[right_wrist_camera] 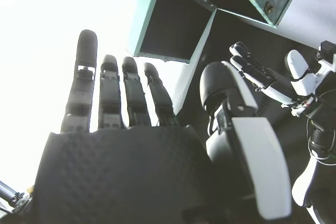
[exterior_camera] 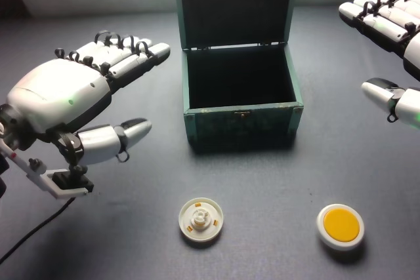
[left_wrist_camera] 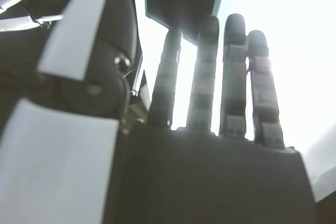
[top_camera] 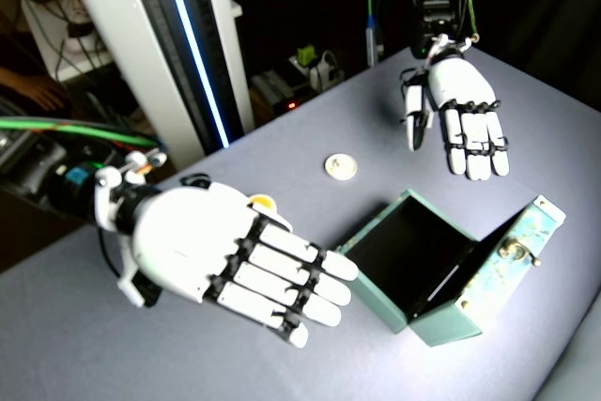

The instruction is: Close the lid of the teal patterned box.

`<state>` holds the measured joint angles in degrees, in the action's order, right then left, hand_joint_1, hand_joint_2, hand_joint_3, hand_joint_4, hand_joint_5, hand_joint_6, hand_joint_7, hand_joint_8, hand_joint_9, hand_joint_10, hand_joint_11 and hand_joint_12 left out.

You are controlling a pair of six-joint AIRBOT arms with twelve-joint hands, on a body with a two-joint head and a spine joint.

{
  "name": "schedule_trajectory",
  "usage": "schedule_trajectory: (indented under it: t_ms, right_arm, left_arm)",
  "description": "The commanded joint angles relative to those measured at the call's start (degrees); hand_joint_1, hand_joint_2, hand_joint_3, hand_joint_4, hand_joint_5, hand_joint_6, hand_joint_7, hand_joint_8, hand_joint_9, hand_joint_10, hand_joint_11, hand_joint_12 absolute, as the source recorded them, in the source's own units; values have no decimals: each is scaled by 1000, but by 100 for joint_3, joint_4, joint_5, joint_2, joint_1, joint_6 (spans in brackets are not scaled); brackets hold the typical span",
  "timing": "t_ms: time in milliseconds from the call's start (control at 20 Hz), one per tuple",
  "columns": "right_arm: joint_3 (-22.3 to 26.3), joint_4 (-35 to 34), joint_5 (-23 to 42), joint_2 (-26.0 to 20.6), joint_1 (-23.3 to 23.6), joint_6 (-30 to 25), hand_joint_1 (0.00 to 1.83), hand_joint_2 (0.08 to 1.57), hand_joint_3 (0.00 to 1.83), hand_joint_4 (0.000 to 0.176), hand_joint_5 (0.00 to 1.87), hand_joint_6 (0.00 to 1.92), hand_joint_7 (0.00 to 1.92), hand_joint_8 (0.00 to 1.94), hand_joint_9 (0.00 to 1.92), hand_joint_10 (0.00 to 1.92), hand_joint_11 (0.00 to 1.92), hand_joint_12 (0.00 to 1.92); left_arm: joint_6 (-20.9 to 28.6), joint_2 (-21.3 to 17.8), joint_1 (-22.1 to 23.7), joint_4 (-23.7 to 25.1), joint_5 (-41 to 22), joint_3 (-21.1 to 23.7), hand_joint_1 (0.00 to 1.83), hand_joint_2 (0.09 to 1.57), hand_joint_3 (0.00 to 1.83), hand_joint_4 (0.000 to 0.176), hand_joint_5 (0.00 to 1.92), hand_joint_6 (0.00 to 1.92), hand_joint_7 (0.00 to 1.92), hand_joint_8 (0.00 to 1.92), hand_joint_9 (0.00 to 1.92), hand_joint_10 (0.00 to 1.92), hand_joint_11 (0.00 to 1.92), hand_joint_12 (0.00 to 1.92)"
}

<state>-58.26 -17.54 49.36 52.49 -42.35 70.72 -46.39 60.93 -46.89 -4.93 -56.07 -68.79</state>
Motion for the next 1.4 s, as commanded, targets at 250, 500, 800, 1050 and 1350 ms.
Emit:
schedule_trajectory:
  t_ms: [250, 500, 800, 1050, 1350]
  right_arm:
    - [-155, 40, 696, 16, 269, -13, 129, 1393, 5, 0, 0, 0, 0, 0, 0, 0, 0, 0]
    - [-630, 14, 371, 368, 844, -109, 170, 1417, 6, 0, 0, 0, 0, 0, 0, 0, 0, 0]
    - [-1306, -98, -244, 897, 1570, -109, 221, 1416, 0, 0, 0, 0, 0, 0, 0, 0, 0, 596]
    - [-1825, -168, -659, 1284, 2015, -109, 159, 1331, 0, 0, 0, 0, 0, 0, 0, 0, 0, 112]
    - [-2406, -428, -1237, 1776, 2229, -109, 115, 1341, 0, 0, 0, 0, 0, 0, 0, 0, 8, 313]
  left_arm:
    - [32, 29, 87, 26, -594, -47, 331, 1405, 13, 63, 0, 0, 0, 0, 0, 0, 9, 16]
    - [46, 164, 224, 75, -407, -168, 380, 1400, 2, 52, 0, 0, 0, 0, 0, 0, 32, 25]
    - [156, 412, 428, 240, -180, -378, 219, 1403, 1, 71, 0, 0, 0, 0, 0, 0, 0, 0]
    - [259, 529, 459, 314, -128, -484, 222, 1395, 0, 32, 0, 0, 0, 0, 0, 0, 0, 0]
    - [394, 711, 556, 487, -36, -646, 220, 1400, 1, 30, 0, 0, 0, 0, 0, 0, 0, 0]
